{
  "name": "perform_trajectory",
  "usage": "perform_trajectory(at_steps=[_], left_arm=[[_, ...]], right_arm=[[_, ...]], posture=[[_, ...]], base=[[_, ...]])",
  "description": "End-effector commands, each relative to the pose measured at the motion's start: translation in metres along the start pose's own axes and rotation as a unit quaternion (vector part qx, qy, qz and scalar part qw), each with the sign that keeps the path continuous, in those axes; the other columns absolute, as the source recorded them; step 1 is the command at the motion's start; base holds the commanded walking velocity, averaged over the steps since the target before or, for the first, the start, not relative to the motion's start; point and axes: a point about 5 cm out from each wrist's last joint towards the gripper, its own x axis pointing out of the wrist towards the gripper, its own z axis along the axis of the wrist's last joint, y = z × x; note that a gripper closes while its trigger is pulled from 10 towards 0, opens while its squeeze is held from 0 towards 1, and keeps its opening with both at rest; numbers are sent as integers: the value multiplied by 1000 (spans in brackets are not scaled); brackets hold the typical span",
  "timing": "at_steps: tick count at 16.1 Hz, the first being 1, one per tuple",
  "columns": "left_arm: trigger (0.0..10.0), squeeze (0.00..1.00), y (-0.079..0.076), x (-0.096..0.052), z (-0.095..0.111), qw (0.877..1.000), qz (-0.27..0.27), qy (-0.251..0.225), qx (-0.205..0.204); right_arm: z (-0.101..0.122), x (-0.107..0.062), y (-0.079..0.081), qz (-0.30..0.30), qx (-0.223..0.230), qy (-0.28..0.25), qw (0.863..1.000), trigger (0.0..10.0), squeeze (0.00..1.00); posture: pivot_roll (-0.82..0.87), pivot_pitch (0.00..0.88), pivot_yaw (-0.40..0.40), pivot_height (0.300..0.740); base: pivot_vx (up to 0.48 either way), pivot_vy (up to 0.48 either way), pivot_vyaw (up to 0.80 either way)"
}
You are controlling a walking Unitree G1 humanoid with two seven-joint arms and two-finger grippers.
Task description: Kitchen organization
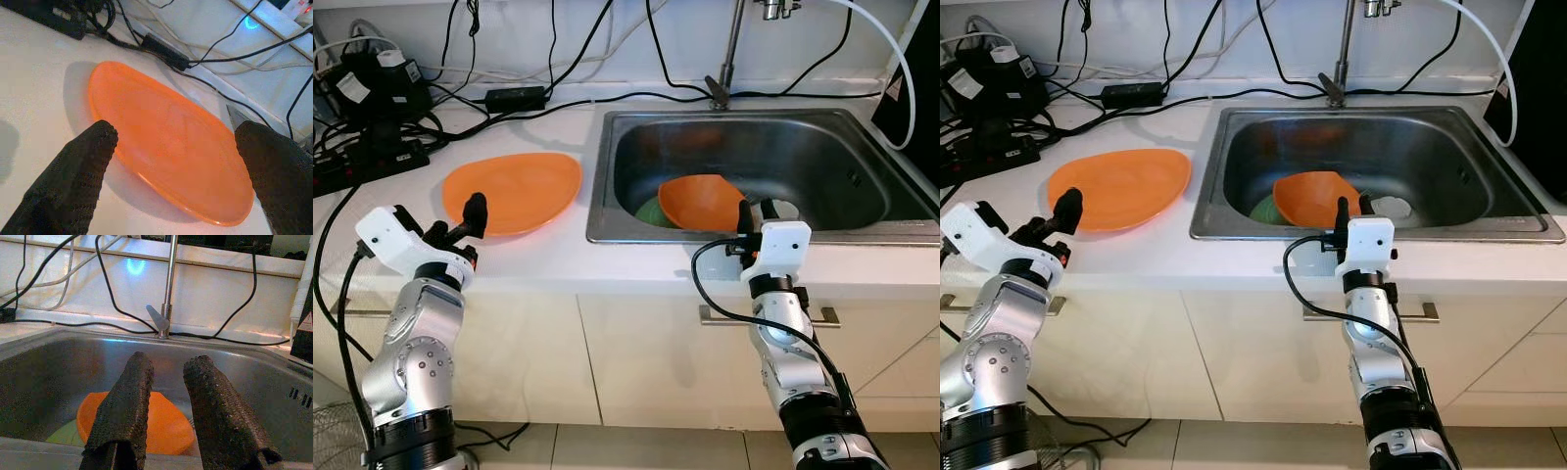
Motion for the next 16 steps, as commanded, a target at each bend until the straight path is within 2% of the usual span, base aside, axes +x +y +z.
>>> perform_trajectory(at_steps=[1, 4, 5, 10, 13, 16], left_arm=[[10000, 1000, 5, -1, 2, 1000, 17, 5, -11], [10000, 1000, 7, 1, -3, 999, 26, 39, -14], [10000, 0, 7, 1, -7, 998, 30, 56, -7], [10000, 0, 3, 7, -9, 991, 56, 110, -51], [10000, 0, 0, 12, -3, 984, 79, 134, -85], [10000, 0, -4, 16, -3, 980, 84, 157, -90]], right_arm=[[-7, -2, 4, 5, 5, 19, 1000, 10000, 0], [-7, -2, 5, 8, 6, 20, 1000, 10000, 0], [-6, -1, 6, 10, 7, 19, 1000, 10000, 0], [-6, -1, 7, 12, 7, 18, 1000, 10000, 0], [-7, -1, 8, 14, 8, 18, 1000, 10000, 0], [-6, -1, 10, 16, 10, 18, 1000, 10000, 0]], posture=[[98, 15, 68, 740], [97, 3, 68, 740], [96, 0, 68, 740], [96, 0, 69, 740], [98, 0, 72, 740], [96, 0, 75, 740]], base=[[0, 0, 0], [0, 0, 0], [0, 0, 0], [0, 0, 0], [0, 0, 0], [0, 0, 0]])
